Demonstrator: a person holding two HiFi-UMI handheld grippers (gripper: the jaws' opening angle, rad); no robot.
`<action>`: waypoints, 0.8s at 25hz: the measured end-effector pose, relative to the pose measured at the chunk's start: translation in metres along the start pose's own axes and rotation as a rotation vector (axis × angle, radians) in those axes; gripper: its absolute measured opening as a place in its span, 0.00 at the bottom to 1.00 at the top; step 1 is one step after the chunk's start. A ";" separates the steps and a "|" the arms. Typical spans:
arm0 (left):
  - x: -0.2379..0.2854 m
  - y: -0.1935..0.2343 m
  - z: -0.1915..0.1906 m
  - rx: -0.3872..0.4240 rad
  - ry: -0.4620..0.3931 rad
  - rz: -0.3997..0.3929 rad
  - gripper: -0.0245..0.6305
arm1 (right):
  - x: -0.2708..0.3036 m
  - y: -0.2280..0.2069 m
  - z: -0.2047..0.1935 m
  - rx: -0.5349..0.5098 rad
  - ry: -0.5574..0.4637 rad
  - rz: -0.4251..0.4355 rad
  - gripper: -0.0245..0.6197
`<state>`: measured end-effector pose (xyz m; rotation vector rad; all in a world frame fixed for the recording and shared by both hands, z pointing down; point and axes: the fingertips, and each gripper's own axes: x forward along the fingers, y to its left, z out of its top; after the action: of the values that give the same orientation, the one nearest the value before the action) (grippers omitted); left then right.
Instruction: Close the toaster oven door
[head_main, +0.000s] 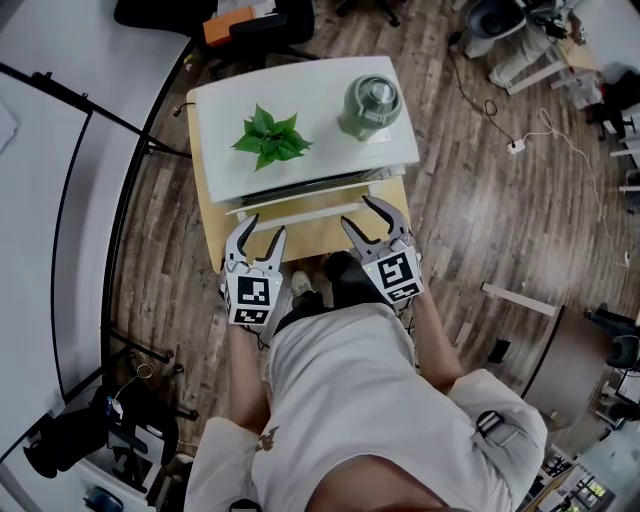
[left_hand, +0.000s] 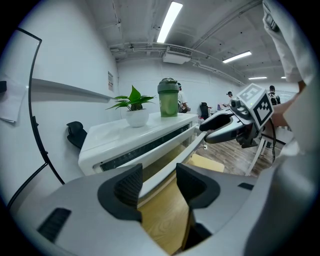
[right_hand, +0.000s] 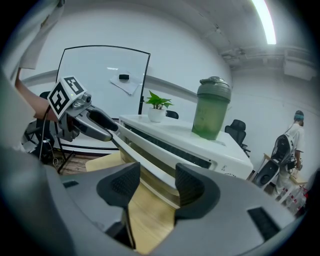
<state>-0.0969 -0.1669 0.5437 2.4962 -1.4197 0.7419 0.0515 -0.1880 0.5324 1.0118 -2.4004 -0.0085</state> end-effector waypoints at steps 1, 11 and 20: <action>0.000 0.001 0.001 0.001 -0.002 0.000 0.36 | 0.000 0.000 0.001 0.000 -0.001 0.000 0.39; 0.003 0.007 0.014 0.009 -0.021 0.004 0.36 | 0.004 -0.007 0.006 -0.005 -0.006 -0.006 0.38; 0.006 0.011 0.017 0.008 -0.026 0.007 0.36 | 0.008 -0.011 0.009 -0.003 -0.011 -0.006 0.37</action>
<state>-0.0983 -0.1839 0.5311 2.5165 -1.4378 0.7204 0.0503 -0.2032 0.5262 1.0202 -2.4062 -0.0196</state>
